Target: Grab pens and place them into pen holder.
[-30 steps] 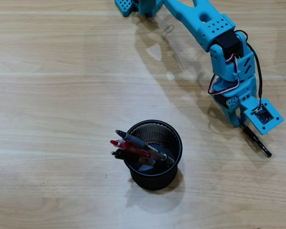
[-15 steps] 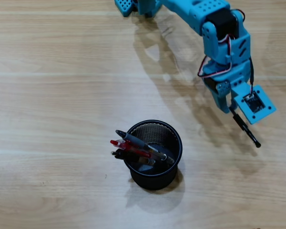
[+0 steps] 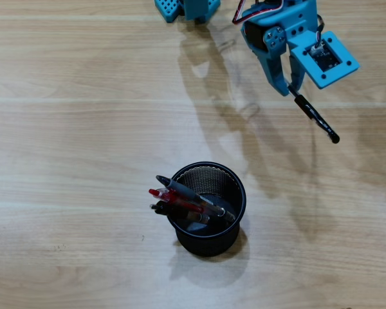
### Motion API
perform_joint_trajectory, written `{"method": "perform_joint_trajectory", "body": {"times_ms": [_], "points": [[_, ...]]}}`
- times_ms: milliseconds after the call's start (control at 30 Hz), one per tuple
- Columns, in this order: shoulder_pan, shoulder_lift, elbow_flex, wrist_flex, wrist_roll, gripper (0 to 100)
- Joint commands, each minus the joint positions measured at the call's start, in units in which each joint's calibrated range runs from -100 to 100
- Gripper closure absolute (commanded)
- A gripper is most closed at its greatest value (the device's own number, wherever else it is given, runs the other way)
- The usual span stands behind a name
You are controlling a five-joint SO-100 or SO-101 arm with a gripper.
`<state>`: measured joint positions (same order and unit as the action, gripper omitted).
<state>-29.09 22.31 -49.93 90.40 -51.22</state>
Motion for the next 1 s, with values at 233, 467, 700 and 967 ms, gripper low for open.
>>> {"method": "perform_joint_trajectory", "body": {"times_ms": [233,467,700,967], "points": [[5.1,-25.3,43.1,-41.5,2.5,98],[9.3,-28.4,52.1,-68.1,4.1,98],[13.4,-24.4,53.3,-86.3,4.0,98],[18.2,-13.4,52.9,-115.6,3.2,98]]}}
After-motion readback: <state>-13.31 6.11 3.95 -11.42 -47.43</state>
